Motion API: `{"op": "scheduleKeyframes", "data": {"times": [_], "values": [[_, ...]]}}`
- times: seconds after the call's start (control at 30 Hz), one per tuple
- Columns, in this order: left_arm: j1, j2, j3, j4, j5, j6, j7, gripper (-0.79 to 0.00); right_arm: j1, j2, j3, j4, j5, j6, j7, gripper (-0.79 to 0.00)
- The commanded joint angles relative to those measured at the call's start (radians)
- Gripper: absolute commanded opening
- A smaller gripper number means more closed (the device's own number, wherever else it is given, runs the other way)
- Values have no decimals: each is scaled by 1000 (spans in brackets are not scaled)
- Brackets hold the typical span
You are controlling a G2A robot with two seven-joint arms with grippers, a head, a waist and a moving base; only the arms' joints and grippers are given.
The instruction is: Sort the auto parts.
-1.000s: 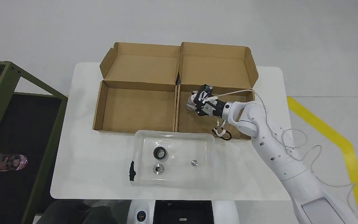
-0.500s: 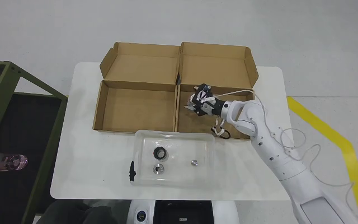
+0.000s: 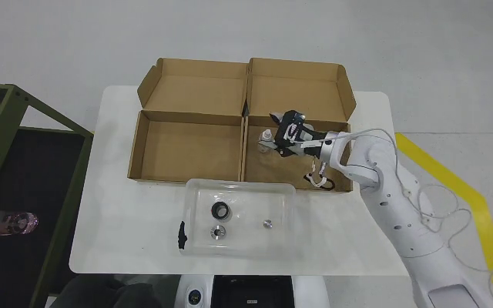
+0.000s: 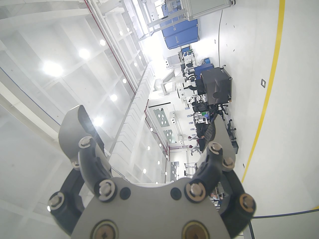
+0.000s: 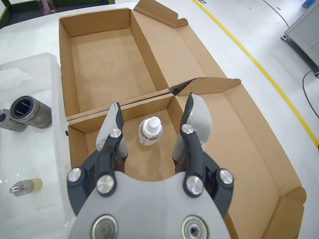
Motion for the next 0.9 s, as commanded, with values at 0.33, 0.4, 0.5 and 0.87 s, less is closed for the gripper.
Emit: {"op": "scheduleKeyframes", "data": {"times": [0.33, 0.4, 0.5, 0.87], "values": [[0, 0, 0, 0, 0, 0, 0, 0, -160, 33, 50, -265, 51, -63, 158, -18], [0, 0, 0, 0, 0, 0, 0, 0, -188, 39, 53, -304, 55, -68, 185, -12], [0, 0, 0, 0, 0, 0, 0, 0, -225, 46, 50, -354, 57, -86, 230, -3], [0, 0, 0, 0, 0, 0, 0, 0, -303, 72, 8, -461, 63, -147, 442, 0]]}}
